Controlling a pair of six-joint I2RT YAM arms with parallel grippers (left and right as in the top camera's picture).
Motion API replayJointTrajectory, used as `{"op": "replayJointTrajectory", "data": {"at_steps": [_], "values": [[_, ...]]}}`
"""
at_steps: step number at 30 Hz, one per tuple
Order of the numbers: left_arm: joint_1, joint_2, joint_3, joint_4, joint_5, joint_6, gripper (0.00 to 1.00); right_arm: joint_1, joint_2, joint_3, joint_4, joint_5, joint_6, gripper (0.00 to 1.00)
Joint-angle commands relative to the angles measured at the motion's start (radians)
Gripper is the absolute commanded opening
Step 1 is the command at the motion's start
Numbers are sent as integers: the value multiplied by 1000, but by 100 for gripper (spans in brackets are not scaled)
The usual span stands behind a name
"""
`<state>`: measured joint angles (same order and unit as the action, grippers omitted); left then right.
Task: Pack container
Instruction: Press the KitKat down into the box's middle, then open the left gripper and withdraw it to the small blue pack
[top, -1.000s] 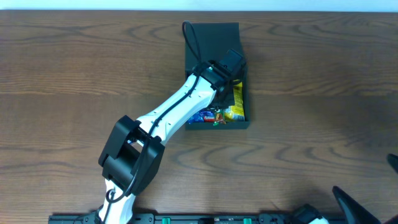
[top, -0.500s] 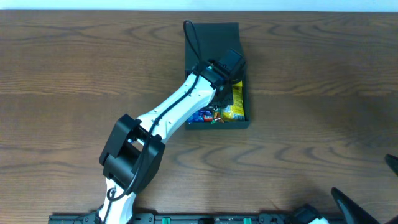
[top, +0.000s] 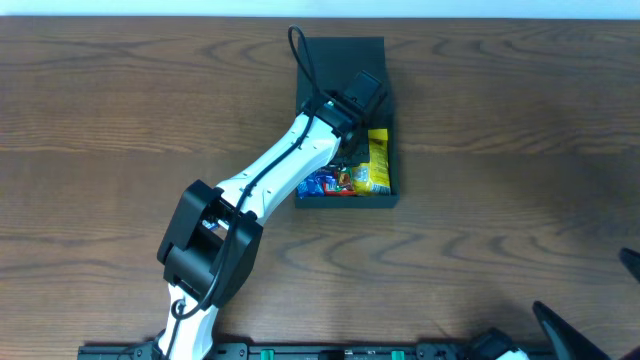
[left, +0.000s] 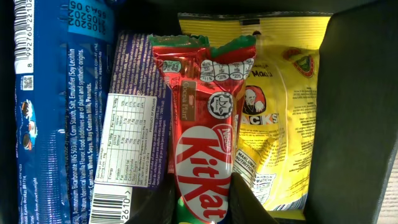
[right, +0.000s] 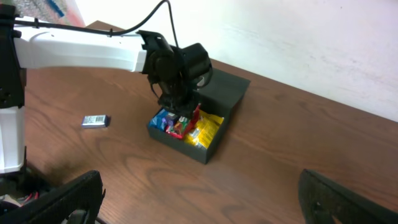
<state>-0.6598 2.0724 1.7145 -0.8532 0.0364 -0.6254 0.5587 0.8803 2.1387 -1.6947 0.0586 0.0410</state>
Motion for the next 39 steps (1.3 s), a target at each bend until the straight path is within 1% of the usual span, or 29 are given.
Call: {"op": "replayJointTrajectory", "data": {"at_steps": [1, 2, 4, 7, 12, 16, 18, 19, 20, 21, 22, 24, 26, 30, 32, 34, 37, 38, 39], "values": [[11, 21, 18, -10, -43, 29, 39, 4, -3, -1, -3, -7, 10, 99], [11, 21, 18, -10, -42, 29, 48, 4, -3, -1, -3, -7, 10, 99], [11, 20, 19, -8, -40, 29, 54, 4, -3, -1, -3, -7, 10, 99], [11, 20, 41, -15, -39, 47, 55, 4, -3, -1, -3, -7, 10, 99], [11, 20, 169, -89, -40, 56, 55, 4, -3, -1, -3, -7, 10, 99], [10, 20, 304, -164, -44, 76, 53, 4, -3, -2, -3, -7, 10, 99], [10, 20, 384, -217, -46, 101, 48, 4, -3, -2, -3, -7, 10, 99], [10, 20, 428, -256, -56, 126, 43, 4, -3, -2, -3, -7, 10, 99], [10, 20, 464, -301, -80, 137, 38, 4, -3, -2, -3, -7, 10, 99], [11, 19, 510, -366, -143, 141, 32, 4, -3, -2, -3, -7, 10, 99], [13, 17, 544, -422, -220, 163, 33, 4, -3, -2, -3, -7, 10, 99], [19, 5, 570, -491, -327, 210, 36, 4, -3, -2, -3, -7, 9, 99], [29, -14, 573, -550, -360, 253, 37, 4, -3, -2, -3, -6, 2, 99], [70, -55, 572, -639, -351, 282, 35, 4, -3, -2, -3, -5, -6, 99], [106, -89, 567, -671, -330, 292, 31, 4, -3, -2, -3, -3, -16, 99], [146, -137, 542, -688, -319, 312, 29, 4, -3, -2, -3, -3, -21, 99], [230, -243, 437, -672, -293, 368, 29, 4, -3, -2, -3, -3, -39, 99], [262, -285, 383, -650, -276, 401, 29, 4, -3, -2, -3, -2, -41, 99], [303, -338, 311, -617, -231, 468, 30, 4, -3, -2, -3, -3, -45, 99]]}}
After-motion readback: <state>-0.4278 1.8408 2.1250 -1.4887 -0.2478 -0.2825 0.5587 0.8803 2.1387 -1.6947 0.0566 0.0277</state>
